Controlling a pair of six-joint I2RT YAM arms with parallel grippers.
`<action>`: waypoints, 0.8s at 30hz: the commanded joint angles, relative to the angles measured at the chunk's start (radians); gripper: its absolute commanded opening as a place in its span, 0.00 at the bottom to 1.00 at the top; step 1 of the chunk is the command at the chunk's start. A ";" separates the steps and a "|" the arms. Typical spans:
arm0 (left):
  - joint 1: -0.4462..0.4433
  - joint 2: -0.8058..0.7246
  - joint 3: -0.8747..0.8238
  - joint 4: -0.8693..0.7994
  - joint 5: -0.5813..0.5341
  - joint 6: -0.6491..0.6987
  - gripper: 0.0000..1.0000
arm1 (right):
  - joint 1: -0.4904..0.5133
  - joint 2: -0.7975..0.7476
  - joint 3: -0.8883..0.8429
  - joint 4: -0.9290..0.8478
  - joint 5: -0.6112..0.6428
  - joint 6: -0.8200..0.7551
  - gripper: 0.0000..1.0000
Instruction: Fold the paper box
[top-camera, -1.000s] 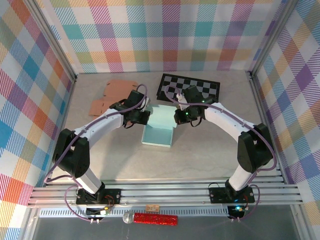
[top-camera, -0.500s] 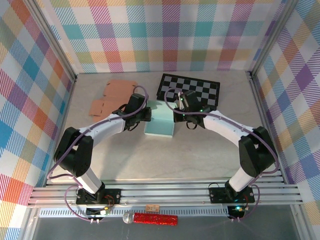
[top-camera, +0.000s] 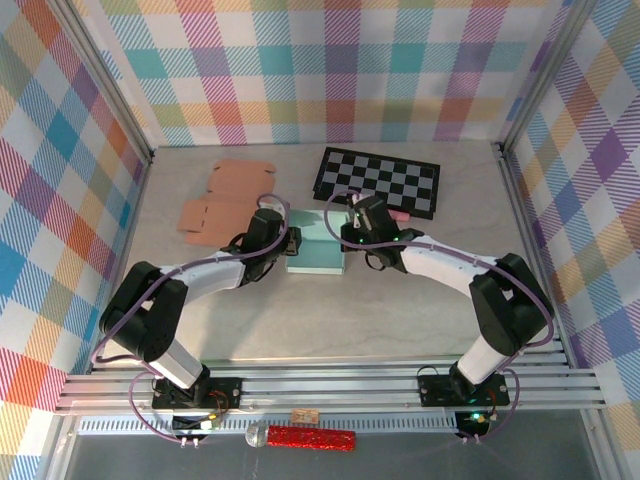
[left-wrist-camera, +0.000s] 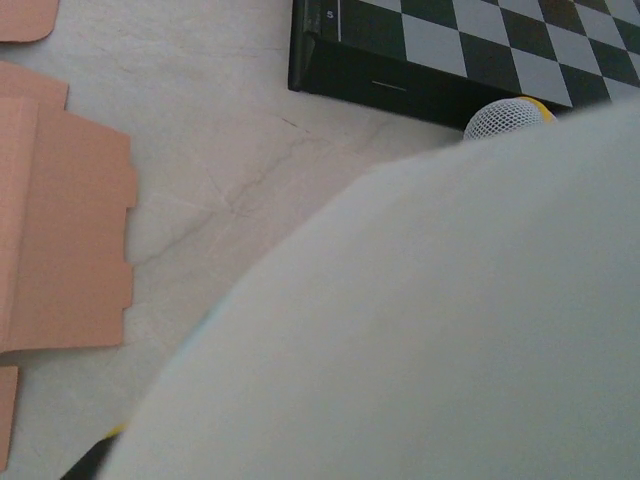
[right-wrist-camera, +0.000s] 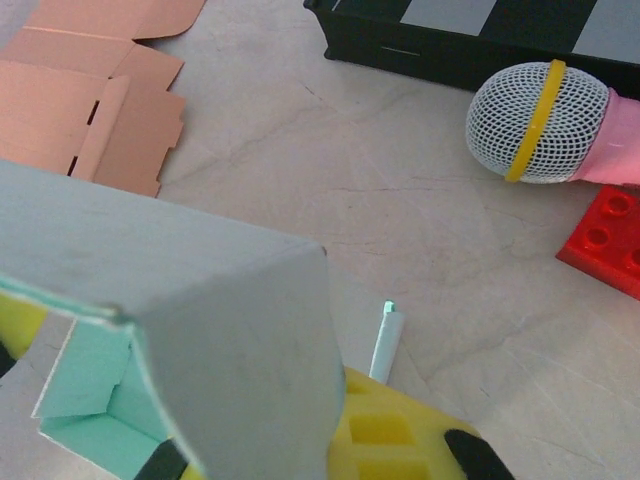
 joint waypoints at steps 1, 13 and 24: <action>-0.023 -0.028 -0.023 0.097 0.070 -0.025 0.24 | 0.055 -0.018 -0.020 0.052 -0.016 0.017 0.03; -0.028 -0.039 -0.095 0.092 0.069 -0.010 0.24 | 0.109 -0.047 -0.039 -0.087 0.027 0.015 0.23; -0.030 -0.042 -0.096 0.038 0.028 0.020 0.20 | 0.109 -0.160 0.071 -0.410 -0.154 0.090 0.65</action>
